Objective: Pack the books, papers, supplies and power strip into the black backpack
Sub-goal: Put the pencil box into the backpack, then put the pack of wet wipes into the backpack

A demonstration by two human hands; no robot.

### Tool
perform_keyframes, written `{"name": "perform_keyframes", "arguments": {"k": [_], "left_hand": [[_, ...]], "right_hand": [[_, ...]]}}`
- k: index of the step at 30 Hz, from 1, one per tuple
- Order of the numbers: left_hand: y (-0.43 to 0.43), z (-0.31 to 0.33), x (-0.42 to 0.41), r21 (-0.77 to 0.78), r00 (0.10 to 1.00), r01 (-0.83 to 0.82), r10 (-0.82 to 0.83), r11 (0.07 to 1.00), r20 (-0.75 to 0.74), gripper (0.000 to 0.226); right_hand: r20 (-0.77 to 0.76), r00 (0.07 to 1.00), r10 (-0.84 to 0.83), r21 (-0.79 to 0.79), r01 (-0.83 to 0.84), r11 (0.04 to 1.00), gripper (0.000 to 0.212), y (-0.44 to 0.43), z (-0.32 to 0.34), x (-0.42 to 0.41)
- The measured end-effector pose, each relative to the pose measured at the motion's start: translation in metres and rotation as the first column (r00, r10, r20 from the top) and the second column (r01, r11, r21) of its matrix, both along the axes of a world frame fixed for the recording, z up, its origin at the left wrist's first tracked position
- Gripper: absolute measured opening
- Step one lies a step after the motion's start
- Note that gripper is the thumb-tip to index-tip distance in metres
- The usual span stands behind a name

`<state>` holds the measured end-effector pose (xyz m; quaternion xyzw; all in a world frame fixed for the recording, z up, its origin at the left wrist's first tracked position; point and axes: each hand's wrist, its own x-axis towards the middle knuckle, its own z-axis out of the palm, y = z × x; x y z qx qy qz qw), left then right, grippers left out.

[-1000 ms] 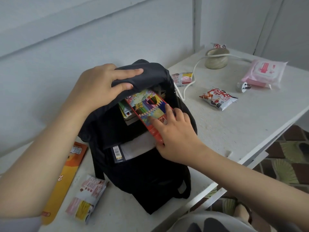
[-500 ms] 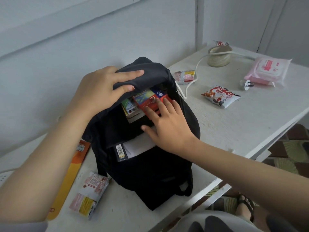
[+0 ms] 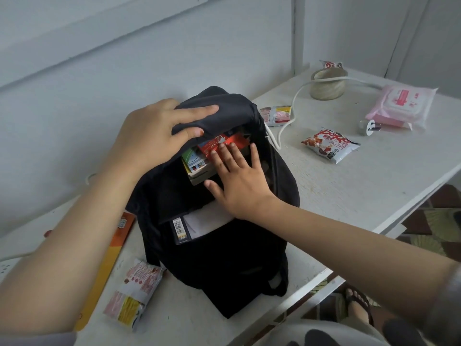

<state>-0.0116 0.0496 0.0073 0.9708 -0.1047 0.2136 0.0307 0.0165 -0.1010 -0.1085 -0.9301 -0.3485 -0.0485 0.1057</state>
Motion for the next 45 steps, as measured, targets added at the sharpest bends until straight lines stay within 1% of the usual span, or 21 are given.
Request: {"name": "perform_keyframes", "arguments": {"k": [3,6,7,9,10,12,14,16,18,20,22,24,26,28,29,31,33,36,40,43,45], "left_hand": [[-0.003,-0.002,0.001,0.002,1.000,-0.026,0.026,1.000,0.000,0.044],[-0.008,-0.009,0.002,0.013,0.999,-0.039,0.039,0.999,-0.001,0.043],[-0.009,-0.013,0.003,0.019,1.000,-0.028,0.028,0.999,-0.003,0.044],[-0.013,-0.020,0.009,0.037,1.000,0.027,-0.027,0.999,0.005,0.043],[-0.016,-0.023,0.013,0.050,0.997,0.067,-0.068,0.997,0.028,0.040],[-0.027,-0.028,0.021,0.060,0.989,0.121,-0.126,0.991,0.077,0.032],[-0.041,-0.030,0.028,0.017,0.984,0.157,-0.158,0.987,0.084,0.027],[-0.055,-0.031,0.034,-0.036,0.981,0.188,-0.185,0.982,0.060,0.029],[-0.067,-0.034,0.044,-0.022,0.977,0.211,-0.211,0.977,0.028,0.036],[-0.076,-0.037,0.055,0.009,0.976,0.216,-0.216,0.976,-0.026,0.040],[-0.083,-0.042,0.066,0.015,0.976,0.204,-0.202,0.979,-0.085,0.043],[-0.088,-0.046,0.077,0.001,0.973,0.180,-0.178,0.984,-0.148,0.045],[-0.094,-0.051,0.086,-0.011,0.968,0.152,-0.151,0.988,-0.199,0.040],[-0.100,-0.058,0.091,-0.031,0.967,0.136,-0.139,0.990,-0.215,0.032],[-0.101,-0.061,0.091,-0.042,0.968,0.135,-0.141,0.990,-0.207,0.032],[-0.102,-0.067,0.093,-0.067,0.973,0.128,-0.138,0.990,-0.187,0.038],[-0.101,-0.072,0.093,-0.085,0.979,0.112,-0.125,0.990,-0.164,0.039],[-0.100,-0.080,0.090,-0.100,0.988,0.100,-0.111,0.990,-0.104,0.036],[-0.098,-0.090,0.084,-0.087,0.994,0.083,-0.089,0.993,-0.062,0.037],[-0.096,-0.090,0.077,-0.087,0.992,0.080,-0.088,0.993,-0.087,0.038],[-0.093,-0.089,0.069,-0.073,0.988,0.088,-0.096,0.993,-0.121,0.043]], "right_hand": [[-0.021,1.000,0.022,0.044,-0.021,0.999,0.064,-0.001,0.003,0.003],[-0.035,0.996,0.078,0.138,-0.073,0.988,0.057,-0.011,0.007,0.003],[0.009,0.995,0.095,0.184,-0.095,0.978,0.052,-0.017,0.008,0.003],[0.161,0.984,0.078,0.284,-0.122,0.951,0.036,-0.032,0.007,0.000],[0.228,0.973,0.037,0.349,-0.117,0.930,0.029,-0.041,0.007,0.000],[0.280,0.957,-0.072,0.504,-0.083,0.860,0.021,-0.062,0.005,-0.001],[0.234,0.955,-0.180,0.630,-0.008,0.777,0.020,-0.086,0.003,0.004],[0.141,0.941,-0.307,0.683,0.132,0.719,0.023,-0.111,-0.002,0.016],[0.055,0.882,-0.469,0.653,0.323,0.685,0.025,-0.138,-0.010,0.038],[-0.044,0.793,-0.607,0.551,0.526,0.648,0.029,-0.163,-0.017,0.065],[-0.112,0.709,-0.696,0.443,0.662,0.604,0.037,-0.184,-0.019,0.092],[-0.143,0.645,-0.751,0.359,0.741,0.568,0.043,-0.200,-0.019,0.118],[-0.178,0.590,-0.788,0.250,0.801,0.543,0.048,-0.213,-0.018,0.143],[-0.223,0.539,-0.813,0.144,0.842,0.519,0.053,-0.220,-0.017,0.165],[-0.243,0.516,-0.821,0.108,0.856,0.506,0.055,-0.221,-0.015,0.174],[-0.296,0.471,-0.831,0.074,0.879,0.472,0.064,-0.223,-0.011,0.189],[-0.366,0.423,-0.829,0.071,0.901,0.428,0.065,-0.222,-0.008,0.198],[-0.423,0.390,-0.818,0.074,0.914,0.398,0.056,-0.221,-0.006,0.205],[-0.455,0.374,-0.808,0.098,0.923,0.372,0.053,-0.222,-0.005,0.207],[-0.386,0.437,-0.812,0.172,0.899,0.402,0.051,-0.227,-0.008,0.205],[-0.357,0.474,-0.805,0.242,0.879,0.410,0.049,-0.231,-0.010,0.201]]}}
